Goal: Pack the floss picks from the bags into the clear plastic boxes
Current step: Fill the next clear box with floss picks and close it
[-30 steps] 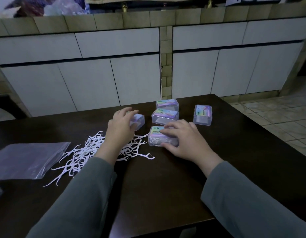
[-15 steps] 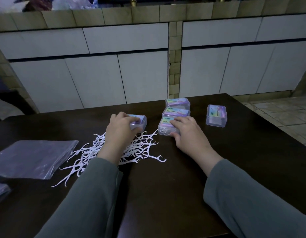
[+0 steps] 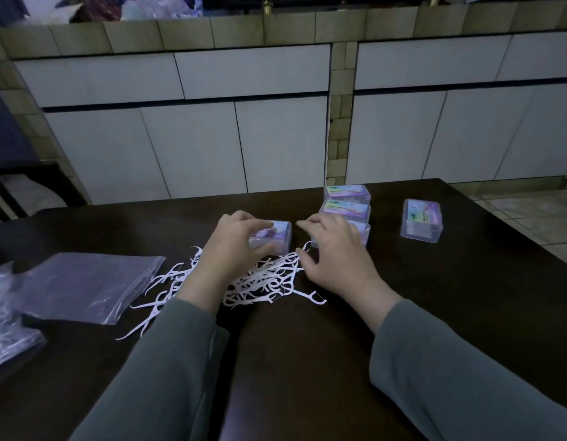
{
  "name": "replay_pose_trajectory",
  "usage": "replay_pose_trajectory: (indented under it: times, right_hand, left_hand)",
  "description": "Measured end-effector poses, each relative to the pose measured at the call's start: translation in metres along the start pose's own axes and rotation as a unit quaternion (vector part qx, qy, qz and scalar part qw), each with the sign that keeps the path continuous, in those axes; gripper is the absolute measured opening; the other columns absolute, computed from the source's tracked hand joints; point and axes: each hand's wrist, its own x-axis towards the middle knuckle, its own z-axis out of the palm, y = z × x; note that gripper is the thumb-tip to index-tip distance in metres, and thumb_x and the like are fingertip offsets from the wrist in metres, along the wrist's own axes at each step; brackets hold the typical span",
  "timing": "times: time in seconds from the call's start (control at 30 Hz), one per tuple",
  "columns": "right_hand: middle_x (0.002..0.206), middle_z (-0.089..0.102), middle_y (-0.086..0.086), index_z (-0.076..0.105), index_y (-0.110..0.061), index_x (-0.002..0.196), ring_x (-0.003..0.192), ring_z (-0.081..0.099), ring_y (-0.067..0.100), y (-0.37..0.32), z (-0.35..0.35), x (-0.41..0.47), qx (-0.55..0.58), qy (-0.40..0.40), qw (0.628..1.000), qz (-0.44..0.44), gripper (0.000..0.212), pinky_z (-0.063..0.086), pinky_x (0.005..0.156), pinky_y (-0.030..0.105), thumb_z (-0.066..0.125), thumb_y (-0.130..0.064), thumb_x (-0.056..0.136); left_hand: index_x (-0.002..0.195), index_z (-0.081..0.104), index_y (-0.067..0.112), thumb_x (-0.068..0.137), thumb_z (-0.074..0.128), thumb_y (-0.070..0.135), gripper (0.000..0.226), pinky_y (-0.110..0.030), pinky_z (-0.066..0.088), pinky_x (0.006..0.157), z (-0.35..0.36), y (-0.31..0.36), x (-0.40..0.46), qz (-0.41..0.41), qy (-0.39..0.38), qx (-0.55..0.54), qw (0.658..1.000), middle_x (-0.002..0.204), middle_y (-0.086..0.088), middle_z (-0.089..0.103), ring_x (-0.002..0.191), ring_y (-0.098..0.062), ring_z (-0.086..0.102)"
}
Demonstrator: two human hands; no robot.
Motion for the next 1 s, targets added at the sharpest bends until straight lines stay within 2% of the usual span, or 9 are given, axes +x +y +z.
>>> replay_pose_trajectory:
  times: [0.1,0.17,0.27,0.4,0.5,0.57,0.67,0.83,1.0]
  right_hand:
    - [0.13,0.049,-0.006,0.048,-0.026,0.138,0.12,0.04,0.015,-0.011,0.01,0.013,-0.022,-0.014,0.999,-0.022,0.055,0.029,0.1,0.038,0.055,-0.049,0.089]
    - [0.133,0.049,-0.005,0.043,-0.028,0.141,0.121,0.039,0.017,-0.012,0.014,0.023,-0.039,-0.042,0.998,-0.019,0.061,0.027,0.102,0.043,0.052,-0.057,0.087]
    - [0.138,0.049,-0.005,0.033,-0.029,0.147,0.121,0.039,0.019,-0.009,0.018,0.036,-0.04,-0.088,0.995,-0.018,0.072,0.023,0.107,0.048,0.051,-0.063,0.085]
    - [0.134,0.054,-0.003,0.036,-0.032,0.146,0.121,0.041,0.019,-0.007,0.017,0.048,-0.014,-0.131,0.991,-0.011,0.073,0.02,0.109,0.048,0.055,-0.065,0.084]
    - [0.118,0.053,-0.002,0.039,-0.04,0.142,0.11,0.038,0.016,-0.003,0.011,0.054,0.03,-0.158,0.987,0.004,0.072,0.025,0.102,0.041,0.063,-0.064,0.079]
    - [0.113,0.053,-0.005,0.041,-0.046,0.139,0.105,0.036,0.014,0.001,0.012,0.058,0.051,-0.165,0.985,0.012,0.073,0.027,0.096,0.038,0.067,-0.066,0.074]
    - [0.115,0.057,-0.012,0.042,-0.051,0.135,0.105,0.035,0.013,0.004,0.017,0.061,0.065,-0.164,0.984,0.017,0.072,0.027,0.095,0.038,0.07,-0.066,0.07]
    - [0.128,0.054,-0.011,0.04,-0.049,0.138,0.122,0.034,0.016,0.002,0.01,0.062,0.061,-0.187,0.98,0.025,0.069,0.022,0.105,0.041,0.07,-0.059,0.077]
    - [0.13,0.054,-0.009,0.038,-0.05,0.139,0.124,0.034,0.015,0.0,0.01,0.061,0.05,-0.19,0.98,0.028,0.069,0.02,0.108,0.043,0.069,-0.06,0.077]
  left_hand:
    - [0.132,0.054,0.035,0.085,0.068,0.041,0.05,-0.029,0.034,0.092,-0.008,-0.017,0.001,0.006,-0.014,-0.011,1.0,0.125,0.008,0.046,0.112,-0.006,0.03]
    - [0.133,0.053,0.037,0.086,0.067,0.04,0.049,-0.036,0.038,0.099,-0.013,-0.026,0.003,0.012,-0.022,-0.026,0.999,0.13,0.009,0.047,0.114,-0.005,0.027]
    - [0.134,0.051,0.038,0.084,0.067,0.043,0.053,-0.044,0.038,0.106,-0.015,-0.035,0.006,0.031,-0.051,-0.028,0.998,0.143,0.009,0.043,0.128,-0.009,0.027]
    - [0.13,0.055,0.038,0.077,0.071,0.05,0.056,-0.044,0.039,0.106,-0.011,-0.043,0.012,0.033,-0.088,-0.054,0.994,0.149,0.009,0.038,0.134,-0.012,0.028]
    - [0.112,0.061,0.036,0.073,0.073,0.051,0.044,-0.037,0.042,0.099,-0.008,-0.048,0.017,0.033,-0.08,-0.069,0.994,0.138,0.009,0.049,0.125,-0.011,0.04]
    - [0.101,0.058,0.033,0.071,0.074,0.052,0.039,-0.03,0.046,0.085,-0.008,-0.047,0.02,0.044,-0.08,-0.047,0.995,0.118,0.013,0.058,0.109,-0.01,0.049]
    - [0.097,0.055,0.028,0.075,0.074,0.051,0.038,-0.025,0.043,0.065,-0.01,-0.039,0.021,0.059,-0.085,-0.014,0.995,0.087,0.023,0.051,0.079,-0.004,0.052]
    - [0.1,0.054,0.028,0.081,0.063,0.059,0.037,-0.02,0.04,0.058,-0.012,-0.038,0.022,0.101,-0.087,0.051,0.99,0.09,0.01,0.055,0.076,-0.007,0.054]
    - [0.094,0.047,0.032,0.084,0.049,0.065,0.035,-0.02,0.034,0.058,-0.004,-0.044,0.025,0.137,-0.083,0.092,0.983,0.093,0.008,0.054,0.078,-0.012,0.051]
